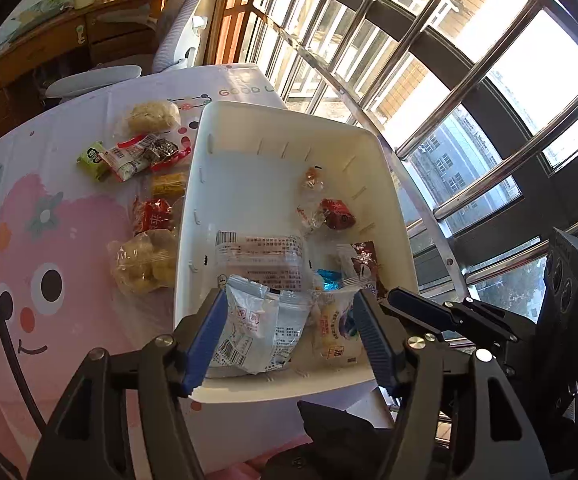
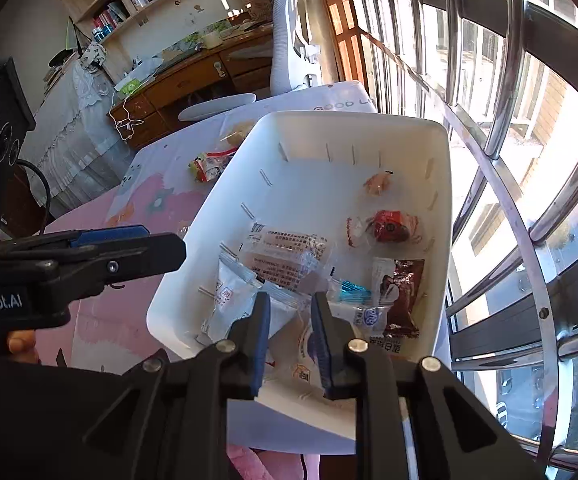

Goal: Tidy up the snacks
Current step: 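Open both tools to drop the nut bag and bun packet into the tray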

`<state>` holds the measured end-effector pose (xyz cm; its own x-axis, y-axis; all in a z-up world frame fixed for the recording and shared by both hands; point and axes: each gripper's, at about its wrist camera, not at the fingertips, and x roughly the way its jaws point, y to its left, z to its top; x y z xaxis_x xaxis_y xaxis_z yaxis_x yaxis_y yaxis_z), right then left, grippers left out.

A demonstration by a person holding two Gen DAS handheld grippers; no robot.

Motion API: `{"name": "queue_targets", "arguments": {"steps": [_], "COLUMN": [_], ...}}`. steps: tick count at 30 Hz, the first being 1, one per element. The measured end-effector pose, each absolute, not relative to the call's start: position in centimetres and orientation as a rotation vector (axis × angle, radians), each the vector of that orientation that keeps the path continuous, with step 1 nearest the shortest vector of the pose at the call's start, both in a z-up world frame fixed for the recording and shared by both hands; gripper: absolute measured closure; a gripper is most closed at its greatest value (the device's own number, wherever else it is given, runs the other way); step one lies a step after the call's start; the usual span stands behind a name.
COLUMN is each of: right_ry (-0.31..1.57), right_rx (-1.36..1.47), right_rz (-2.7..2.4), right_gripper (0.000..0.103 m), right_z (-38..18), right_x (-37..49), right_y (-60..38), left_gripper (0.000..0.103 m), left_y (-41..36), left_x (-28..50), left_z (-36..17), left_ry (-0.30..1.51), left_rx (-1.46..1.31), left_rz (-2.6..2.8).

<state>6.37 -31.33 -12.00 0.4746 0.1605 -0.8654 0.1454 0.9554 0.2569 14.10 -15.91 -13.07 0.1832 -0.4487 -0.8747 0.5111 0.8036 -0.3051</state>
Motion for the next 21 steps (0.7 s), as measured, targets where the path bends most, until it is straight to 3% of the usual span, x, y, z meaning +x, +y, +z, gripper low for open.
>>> {"name": "queue_targets", "arguments": {"steps": [21], "right_ry": [1.116], "right_rx": [0.275], "right_rz": [-0.011], "right_gripper": [0.053], "right_z": [-11.0], "right_x": [7.4], "right_y": [-21.6], "left_gripper": [0.031], "left_y": [-3.9], "left_x": [14.7], "left_z": [-12.8], "left_ry": [1.226], "left_rx": [0.077], "left_rz": [-0.611]}}
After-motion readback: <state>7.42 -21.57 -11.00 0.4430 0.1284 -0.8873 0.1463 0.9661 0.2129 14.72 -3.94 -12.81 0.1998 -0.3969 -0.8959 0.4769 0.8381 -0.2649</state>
